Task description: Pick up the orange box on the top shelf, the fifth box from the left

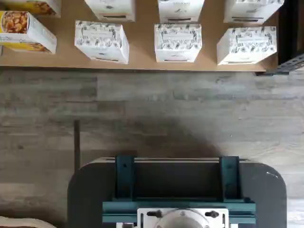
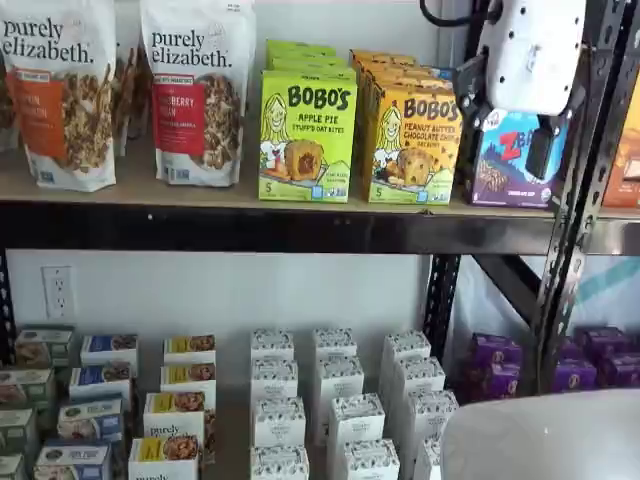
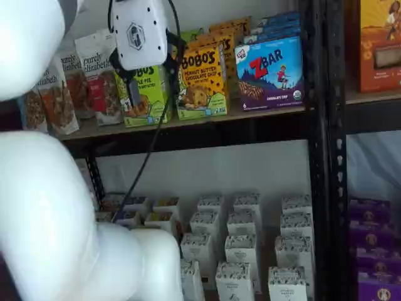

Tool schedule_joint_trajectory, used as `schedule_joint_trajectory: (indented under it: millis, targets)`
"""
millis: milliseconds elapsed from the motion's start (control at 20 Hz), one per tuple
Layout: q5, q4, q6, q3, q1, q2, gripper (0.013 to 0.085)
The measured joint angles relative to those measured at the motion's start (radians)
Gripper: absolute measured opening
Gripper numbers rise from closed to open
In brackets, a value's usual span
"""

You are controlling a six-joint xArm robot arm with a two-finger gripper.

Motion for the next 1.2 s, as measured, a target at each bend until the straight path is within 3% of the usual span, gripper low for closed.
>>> schedule_joint_trajectory:
  millis: [150, 350, 750, 900, 1200]
  targets:
    - [-0.084, 0.039, -0.023, 0.045, -0.036, -0.051, 0.0850]
    - [-0.095, 0.040, -0.021, 0.048, -0.033, -0.055, 0.0850]
    - [-0.182, -0.020, 0.046, 0.060, 0.056, -0.047, 0.0850]
    - [-0.225, -0.028, 0.061, 0.057, 0.072, -0.028, 0.0850]
    - [-0.325, -0.092, 0.096, 0.033, 0.116, 0.047, 0.0850]
